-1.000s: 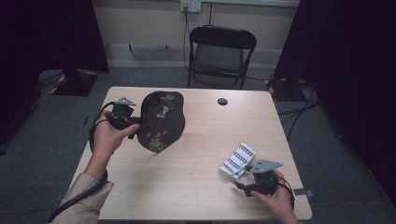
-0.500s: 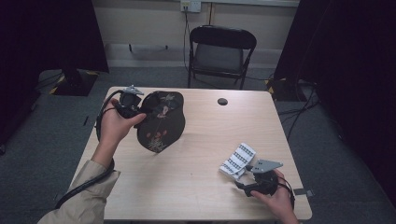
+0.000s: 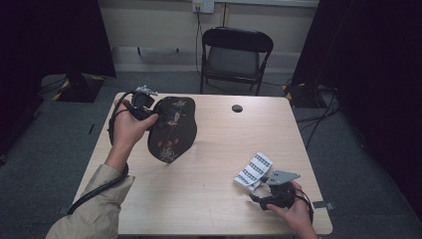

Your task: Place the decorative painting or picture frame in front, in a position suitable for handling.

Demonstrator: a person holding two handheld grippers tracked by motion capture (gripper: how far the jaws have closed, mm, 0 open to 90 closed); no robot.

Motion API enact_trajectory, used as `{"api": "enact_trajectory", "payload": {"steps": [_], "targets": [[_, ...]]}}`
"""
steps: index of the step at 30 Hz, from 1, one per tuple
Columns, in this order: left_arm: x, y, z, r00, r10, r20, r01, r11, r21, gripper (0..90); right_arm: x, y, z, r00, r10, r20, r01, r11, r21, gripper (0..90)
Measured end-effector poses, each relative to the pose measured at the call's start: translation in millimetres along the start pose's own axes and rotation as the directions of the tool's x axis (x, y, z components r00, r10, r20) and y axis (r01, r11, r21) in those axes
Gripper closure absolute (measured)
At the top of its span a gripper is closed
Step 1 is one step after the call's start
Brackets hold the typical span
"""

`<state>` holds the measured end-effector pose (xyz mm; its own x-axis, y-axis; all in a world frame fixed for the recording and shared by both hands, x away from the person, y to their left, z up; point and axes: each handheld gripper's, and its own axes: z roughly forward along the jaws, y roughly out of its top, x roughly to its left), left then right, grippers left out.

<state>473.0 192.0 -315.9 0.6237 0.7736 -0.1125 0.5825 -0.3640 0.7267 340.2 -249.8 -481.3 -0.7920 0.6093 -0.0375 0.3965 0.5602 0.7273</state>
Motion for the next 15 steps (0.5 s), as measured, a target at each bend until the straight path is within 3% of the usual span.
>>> {"api": "enact_trajectory", "payload": {"steps": [2, 6, 8, 14, 15], "targets": [[-0.2, -0.8, 0.2, 0.9987, -0.034, 0.039, 0.034, 0.9994, -0.009, 80.1, -0.1, 0.2, -0.3, 1.0000, -0.002, 0.002, 0.002, 1.000, -0.001, 22.1], [-2.7, -0.8, 1.1, 0.9992, -0.010, 0.038, 0.011, 0.9998, -0.018, 80.8, -0.1, 0.2, -0.2, 1.0000, -0.003, 0.003, 0.003, 1.000, 0.000, 22.1], [-8.3, 1.8, 2.0, 0.9991, 0.029, 0.031, -0.029, 0.9995, -0.015, 80.9, -0.1, -0.1, 0.3, 1.0000, -0.003, 0.004, 0.003, 1.000, 0.003, 22.1], [-18.1, 7.7, 4.8, 0.9992, 0.031, 0.027, -0.031, 0.9995, -0.011, 80.9, 0.1, -0.1, 1.2, 1.0000, -0.005, 0.002, 0.005, 1.000, 0.005, 22.1], [-22.0, 10.0, 6.2, 0.9990, 0.017, 0.042, -0.017, 0.9998, -0.007, 81.0, 0.1, -0.1, 1.2, 1.0000, -0.006, 0.002, 0.006, 1.000, 0.004, 22.1]]}}
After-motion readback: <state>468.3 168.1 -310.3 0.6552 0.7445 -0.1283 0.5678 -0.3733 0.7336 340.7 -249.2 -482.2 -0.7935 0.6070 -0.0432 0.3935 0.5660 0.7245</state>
